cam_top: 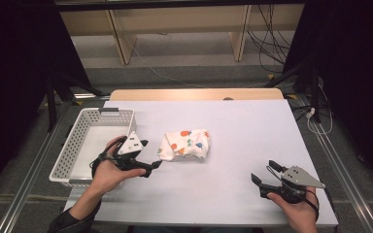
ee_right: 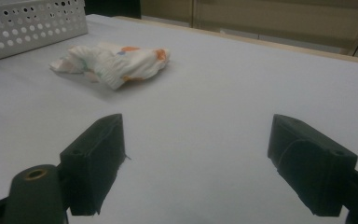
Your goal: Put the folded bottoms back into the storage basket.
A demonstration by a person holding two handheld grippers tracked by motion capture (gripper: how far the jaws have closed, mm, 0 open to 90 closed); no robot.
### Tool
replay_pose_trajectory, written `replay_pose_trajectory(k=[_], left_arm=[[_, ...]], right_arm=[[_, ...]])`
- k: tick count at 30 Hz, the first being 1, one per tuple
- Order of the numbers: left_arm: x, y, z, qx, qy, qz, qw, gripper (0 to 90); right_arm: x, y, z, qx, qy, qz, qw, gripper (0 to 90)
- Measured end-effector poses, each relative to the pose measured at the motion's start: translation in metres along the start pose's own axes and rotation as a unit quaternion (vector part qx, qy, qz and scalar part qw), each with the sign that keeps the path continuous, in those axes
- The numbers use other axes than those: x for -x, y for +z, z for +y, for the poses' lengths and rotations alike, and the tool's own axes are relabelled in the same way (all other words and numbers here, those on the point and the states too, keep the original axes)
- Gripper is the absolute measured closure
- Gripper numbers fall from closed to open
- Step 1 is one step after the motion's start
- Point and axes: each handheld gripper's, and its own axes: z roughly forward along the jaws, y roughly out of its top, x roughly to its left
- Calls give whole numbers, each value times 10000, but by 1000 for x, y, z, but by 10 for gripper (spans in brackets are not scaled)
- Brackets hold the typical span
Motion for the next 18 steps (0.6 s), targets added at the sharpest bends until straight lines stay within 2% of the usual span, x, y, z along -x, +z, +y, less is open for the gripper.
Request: replay_pose_trajectory(k=[4,8,11,14,18], left_arm=[[0,0,1,76,20,-53,10000,148],[1,2,2,42,65,9,10000,150],[3,6,4,0,93,15,10000,153],[5,15,8,-96,207,131,9997,157],[8,22,10,-108,252,113,9996,159]], right_arm=[[-1,-1,1,-3,11,-20,10000,194],[-1,-2,1,90,7,-36,10000,193],[-1,-2,2,54,-7,-40,10000,192],[-1,-1,1,55,-21,-43,10000,192],[-1,-1,2,43,-3,-53,10000,192]])
